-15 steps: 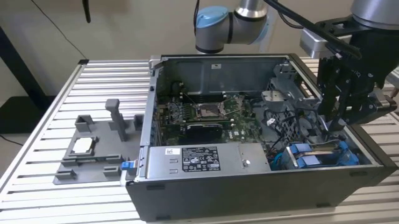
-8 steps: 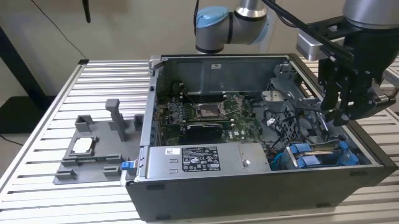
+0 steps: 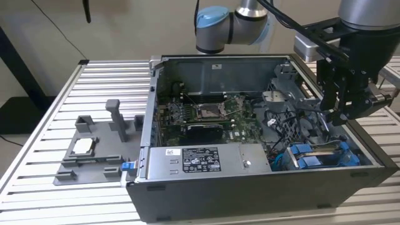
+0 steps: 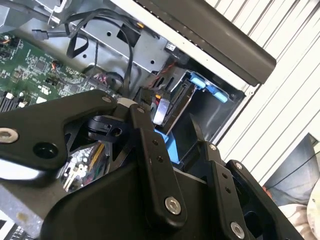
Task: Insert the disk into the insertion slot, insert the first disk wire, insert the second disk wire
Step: 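Insert the first disk wire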
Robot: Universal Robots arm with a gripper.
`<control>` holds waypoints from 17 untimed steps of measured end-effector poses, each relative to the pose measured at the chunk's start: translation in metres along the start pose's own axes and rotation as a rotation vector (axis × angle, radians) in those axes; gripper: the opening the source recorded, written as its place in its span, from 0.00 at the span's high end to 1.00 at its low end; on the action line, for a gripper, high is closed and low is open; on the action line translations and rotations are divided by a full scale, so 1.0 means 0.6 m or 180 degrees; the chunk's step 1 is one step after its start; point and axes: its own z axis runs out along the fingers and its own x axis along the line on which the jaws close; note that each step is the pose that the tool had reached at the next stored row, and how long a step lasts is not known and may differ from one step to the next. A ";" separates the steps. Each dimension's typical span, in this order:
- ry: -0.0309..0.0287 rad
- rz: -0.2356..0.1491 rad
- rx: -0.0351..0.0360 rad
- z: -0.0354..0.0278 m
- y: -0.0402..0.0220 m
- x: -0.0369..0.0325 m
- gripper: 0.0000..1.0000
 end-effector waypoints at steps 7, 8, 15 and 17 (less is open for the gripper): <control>0.0000 0.0000 0.0000 0.000 0.000 0.000 0.55; 0.0000 0.0000 0.0001 0.000 0.000 0.000 0.62; 0.0000 0.0000 0.0001 0.000 0.000 0.000 0.81; 0.0000 0.0000 0.0000 0.000 0.000 0.000 0.81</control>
